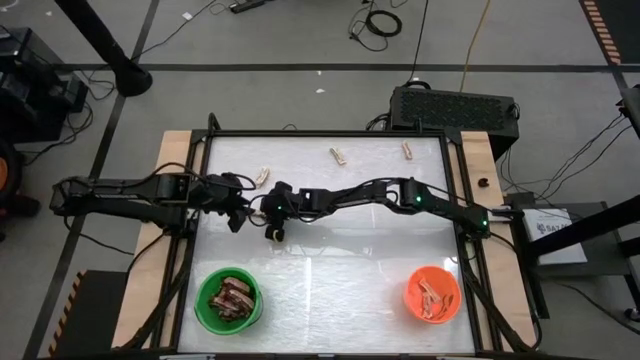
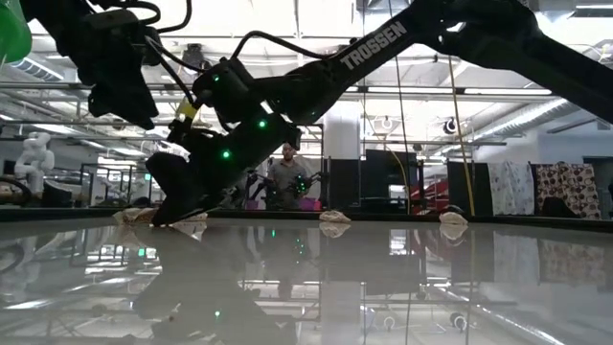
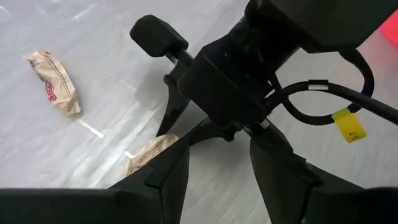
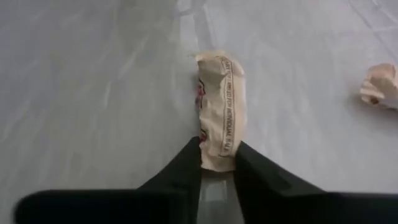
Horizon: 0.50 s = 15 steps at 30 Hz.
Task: Sort candy by brand, put in halloween buckets
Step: Put the white candy into the orange bucket
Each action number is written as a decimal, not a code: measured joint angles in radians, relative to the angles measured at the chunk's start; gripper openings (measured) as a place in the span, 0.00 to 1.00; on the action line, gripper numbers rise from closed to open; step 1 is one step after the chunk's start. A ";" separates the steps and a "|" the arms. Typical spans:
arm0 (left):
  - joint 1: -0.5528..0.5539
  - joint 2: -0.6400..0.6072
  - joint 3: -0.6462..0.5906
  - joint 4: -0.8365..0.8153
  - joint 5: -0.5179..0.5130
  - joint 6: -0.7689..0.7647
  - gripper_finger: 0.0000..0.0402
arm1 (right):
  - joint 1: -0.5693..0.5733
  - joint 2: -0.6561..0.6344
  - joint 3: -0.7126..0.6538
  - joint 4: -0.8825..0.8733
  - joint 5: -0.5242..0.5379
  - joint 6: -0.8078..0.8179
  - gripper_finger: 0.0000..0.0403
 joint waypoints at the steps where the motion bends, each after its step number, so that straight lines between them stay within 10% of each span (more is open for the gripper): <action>1: 0.000 0.000 0.000 0.000 0.000 0.000 0.44 | 0.000 -0.002 0.000 -0.008 -0.002 0.014 0.17; 15: 0.000 0.000 0.001 0.079 0.000 -0.007 0.44 | 0.005 -0.302 -0.005 -0.605 -0.130 0.074 0.00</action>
